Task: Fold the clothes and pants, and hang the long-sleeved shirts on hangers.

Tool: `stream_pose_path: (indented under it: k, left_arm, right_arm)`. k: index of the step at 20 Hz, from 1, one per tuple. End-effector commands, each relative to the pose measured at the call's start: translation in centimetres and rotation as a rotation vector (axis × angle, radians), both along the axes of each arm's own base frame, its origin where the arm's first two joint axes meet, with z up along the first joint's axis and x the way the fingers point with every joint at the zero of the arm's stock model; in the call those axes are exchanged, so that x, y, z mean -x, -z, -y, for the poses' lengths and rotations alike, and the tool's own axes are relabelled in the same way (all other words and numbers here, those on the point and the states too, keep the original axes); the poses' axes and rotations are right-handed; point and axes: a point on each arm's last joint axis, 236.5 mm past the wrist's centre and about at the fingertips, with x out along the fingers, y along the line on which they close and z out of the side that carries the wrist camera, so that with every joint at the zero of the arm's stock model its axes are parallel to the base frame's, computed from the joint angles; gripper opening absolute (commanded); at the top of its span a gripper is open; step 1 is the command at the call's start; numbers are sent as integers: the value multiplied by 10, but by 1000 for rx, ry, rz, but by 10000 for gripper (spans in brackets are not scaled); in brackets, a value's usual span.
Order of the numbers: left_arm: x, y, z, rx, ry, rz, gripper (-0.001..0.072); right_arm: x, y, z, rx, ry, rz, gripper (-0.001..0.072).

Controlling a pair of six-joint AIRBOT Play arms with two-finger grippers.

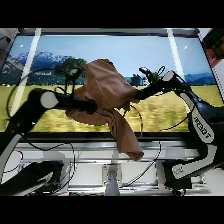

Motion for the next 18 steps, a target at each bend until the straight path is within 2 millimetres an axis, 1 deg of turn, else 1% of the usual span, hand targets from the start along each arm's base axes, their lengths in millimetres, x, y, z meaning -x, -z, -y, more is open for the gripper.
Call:
stream_pose_path:
  k: [1, 3, 5, 7, 9, 11, 14, 16, 18]
  left_arm:
    - [52, 39, 38, 18, 104, -117, 605]
    - [92, 51, 59, 70, 142, -222, 605]
    - [123, 62, 71, 88, 180, -281, 606]
    - [146, 71, 83, 100, 210, -319, 609]
    - [164, 75, 101, 132, 225, -362, 611]
    - [174, 80, 116, 149, 228, -375, 611]
    - [186, 98, 120, 114, 245, -406, 611]
    - [182, 108, 121, 101, 229, -405, 612]
    - [170, 112, 126, 114, 199, -369, 621]
  right_arm:
    - [-22, -31, -3, -19, 18, 77, 37]
    - [-30, -41, -4, -22, 23, 104, 37]
    - [-34, -45, -4, -24, 27, 118, 37]
    - [-34, -45, -4, -22, 27, 119, 37]
    - [-34, -45, -4, -22, 27, 118, 37]
    - [-34, -45, -4, -22, 27, 119, 37]
    - [-34, -45, -4, -22, 27, 118, 37]
    - [-34, -45, -4, -22, 27, 118, 37]
    - [-34, -45, -4, -22, 27, 118, 37]
